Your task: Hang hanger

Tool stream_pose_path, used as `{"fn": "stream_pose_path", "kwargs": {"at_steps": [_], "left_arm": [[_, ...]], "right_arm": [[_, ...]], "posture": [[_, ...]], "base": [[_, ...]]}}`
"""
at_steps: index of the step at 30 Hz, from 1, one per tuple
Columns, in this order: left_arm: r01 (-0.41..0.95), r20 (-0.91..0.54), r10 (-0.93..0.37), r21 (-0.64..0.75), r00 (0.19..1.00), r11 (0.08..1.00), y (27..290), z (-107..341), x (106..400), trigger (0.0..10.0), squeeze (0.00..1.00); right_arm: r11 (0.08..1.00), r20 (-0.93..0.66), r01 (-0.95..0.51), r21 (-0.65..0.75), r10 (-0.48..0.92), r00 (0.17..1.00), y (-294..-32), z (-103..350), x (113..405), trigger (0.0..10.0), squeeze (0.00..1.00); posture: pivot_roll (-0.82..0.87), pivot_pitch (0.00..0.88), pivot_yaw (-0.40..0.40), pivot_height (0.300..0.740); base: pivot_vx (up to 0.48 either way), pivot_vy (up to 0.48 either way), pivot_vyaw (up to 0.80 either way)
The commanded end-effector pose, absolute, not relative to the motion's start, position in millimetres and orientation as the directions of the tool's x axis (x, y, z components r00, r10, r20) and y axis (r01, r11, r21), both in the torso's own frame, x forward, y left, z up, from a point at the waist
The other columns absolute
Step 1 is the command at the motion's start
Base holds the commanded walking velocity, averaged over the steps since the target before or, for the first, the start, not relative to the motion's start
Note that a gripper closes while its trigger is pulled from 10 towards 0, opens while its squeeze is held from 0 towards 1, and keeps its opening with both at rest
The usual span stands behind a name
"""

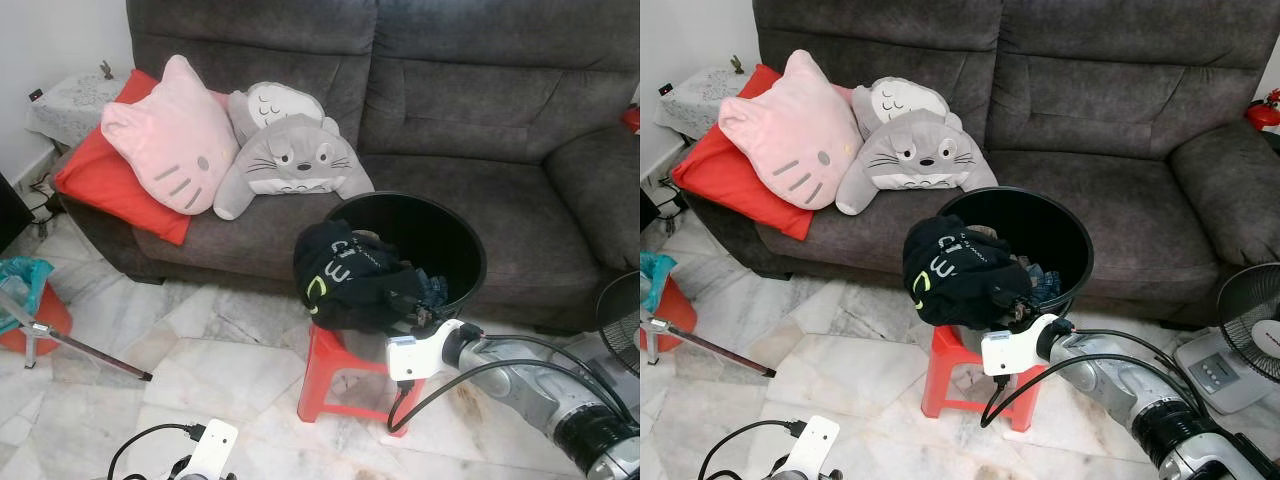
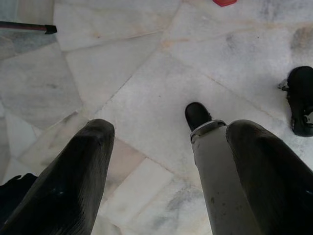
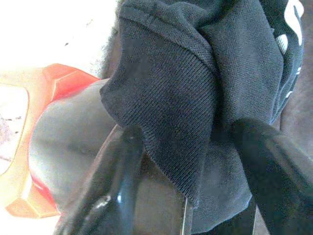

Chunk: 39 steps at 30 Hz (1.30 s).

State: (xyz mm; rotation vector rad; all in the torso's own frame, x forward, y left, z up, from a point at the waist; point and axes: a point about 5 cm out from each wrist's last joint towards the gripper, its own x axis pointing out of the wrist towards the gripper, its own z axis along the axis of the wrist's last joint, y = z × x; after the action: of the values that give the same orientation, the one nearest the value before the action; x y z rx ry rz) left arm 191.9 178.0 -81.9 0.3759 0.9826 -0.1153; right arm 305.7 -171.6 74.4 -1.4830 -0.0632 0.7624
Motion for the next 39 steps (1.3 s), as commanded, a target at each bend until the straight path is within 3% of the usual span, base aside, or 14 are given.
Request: {"fn": "stream_pose_path", "kwargs": {"at_steps": [1,8,9,10,25,27,31,32,39], "left_arm": [[0.264,-0.836,0.089,0.270,0.541,0.926,181,-85,186,10.0,0.00],[0.264,-0.835,0.091,0.272,0.542,0.925,181,-85,185,10.0,0.00],[0.265,-0.836,0.090,0.272,0.542,0.925,181,-85,185,10.0,0.00],[0.266,-0.836,0.091,0.272,0.541,0.925,181,-85,185,10.0,0.00],[0.266,-0.835,0.095,0.278,0.542,0.923,182,-85,185,10.0,0.00],[0.267,-0.834,0.097,0.280,0.543,0.922,183,-85,185,10.0,0.00],[0.267,-0.834,0.098,0.283,0.544,0.921,183,-85,185,10.0,0.00],[0.267,-0.834,0.098,0.283,0.543,0.921,183,-85,185,10.0,0.00],[0.268,-0.835,0.097,0.281,0.542,0.921,182,-85,185,10.0,0.00]], "right_arm": [[-0.085,-0.395,-0.408,-0.909,0.483,0.781,-173,77,308,0.0,0.00],[-0.074,-0.389,-0.403,-0.912,0.464,0.796,-176,76,309,0.0,0.00],[-0.072,-0.388,-0.399,-0.914,0.444,0.808,-179,76,310,2.4,0.00],[-0.066,-0.386,-0.397,-0.915,0.425,0.819,-182,76,311,10.0,0.00],[-0.024,-0.369,-0.398,-0.917,0.432,0.823,-178,78,311,10.0,0.00],[-0.026,-0.373,-0.410,-0.912,0.469,0.800,-173,79,309,8.6,0.00],[-0.040,-0.387,-0.427,-0.903,0.504,0.772,-168,79,306,8.2,0.00],[-0.041,-0.388,-0.429,-0.902,0.514,0.765,-167,79,305,7.5,0.00],[-0.056,-0.398,-0.438,-0.897,0.533,0.747,-164,79,304,6.9,0.00]], "posture": [[0.05,0.070,-0.024,0.736],[0.05,0.069,-0.025,0.736],[0.05,0.069,-0.024,0.736],[0.05,0.069,-0.023,0.736],[0.05,0.069,-0.023,0.736],[0.05,0.069,-0.023,0.736],[0.05,0.069,-0.025,0.736],[0.05,0.070,-0.026,0.736],[0.06,0.070,-0.027,0.736]], "base": [[0.000,0.000,0.00],[0.000,0.000,0.00],[0.000,0.000,0.00],[0.000,0.000,0.00],[0.000,0.000,0.00],[0.000,0.000,0.00],[0.000,0.000,0.00],[0.000,0.000,0.00],[0.000,0.000,0.00]]}}
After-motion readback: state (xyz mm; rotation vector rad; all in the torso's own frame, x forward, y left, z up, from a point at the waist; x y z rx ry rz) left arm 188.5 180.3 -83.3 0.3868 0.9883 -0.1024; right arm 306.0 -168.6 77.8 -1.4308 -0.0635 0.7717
